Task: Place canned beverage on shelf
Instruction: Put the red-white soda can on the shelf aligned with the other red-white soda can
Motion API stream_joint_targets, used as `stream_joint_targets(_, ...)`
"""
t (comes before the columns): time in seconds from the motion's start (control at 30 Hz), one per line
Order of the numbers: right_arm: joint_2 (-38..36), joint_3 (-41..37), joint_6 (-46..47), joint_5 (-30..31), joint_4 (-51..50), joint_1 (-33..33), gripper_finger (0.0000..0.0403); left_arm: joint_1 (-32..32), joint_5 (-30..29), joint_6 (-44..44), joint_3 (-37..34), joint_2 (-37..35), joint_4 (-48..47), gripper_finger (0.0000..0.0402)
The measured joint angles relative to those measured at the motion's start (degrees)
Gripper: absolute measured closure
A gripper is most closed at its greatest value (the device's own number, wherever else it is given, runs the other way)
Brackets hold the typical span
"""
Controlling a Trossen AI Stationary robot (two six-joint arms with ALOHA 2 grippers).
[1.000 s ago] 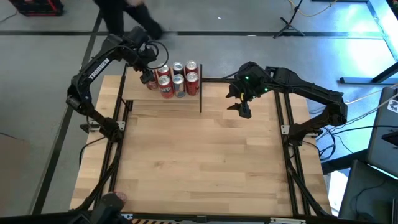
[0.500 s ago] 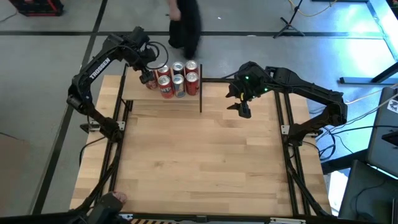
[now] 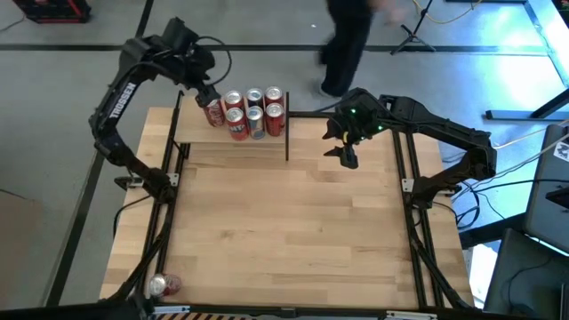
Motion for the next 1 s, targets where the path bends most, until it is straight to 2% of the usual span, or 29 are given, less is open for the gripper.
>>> stream_joint_targets(0.13,0.00,0.00,3.37,-2.93,-0.03,0.09,0.0155,-2.99,6.83,-7.98,3.03,-0.52,-0.75,0.0050)
stream_joint_targets(0.23,-0.11,-0.02,6.19,-5.98,0.56,2.10,0.0155,-8.35,7.07,-10.47,3.04,-1.97,-3.13,0.0050)
stream_joint_targets(0.53,-0.20,-0.02,15.36,3.65,2.70,13.01,0.0155,-31.46,-1.42,-21.06,1.43,-5.89,-4.80,0.0050)
stream_joint_targets(0.83,0.52,-0.04,22.54,11.35,3.48,25.78,0.0155,-52.75,-7.48,-41.12,0.77,-6.27,-4.72,0.0050)
stream_joint_targets(1.0,1.56,-0.60,24.17,13.59,5.07,32.52,0.0155,-65.09,-13.18,-54.00,-0.75,-6.27,-4.65,0.0050)
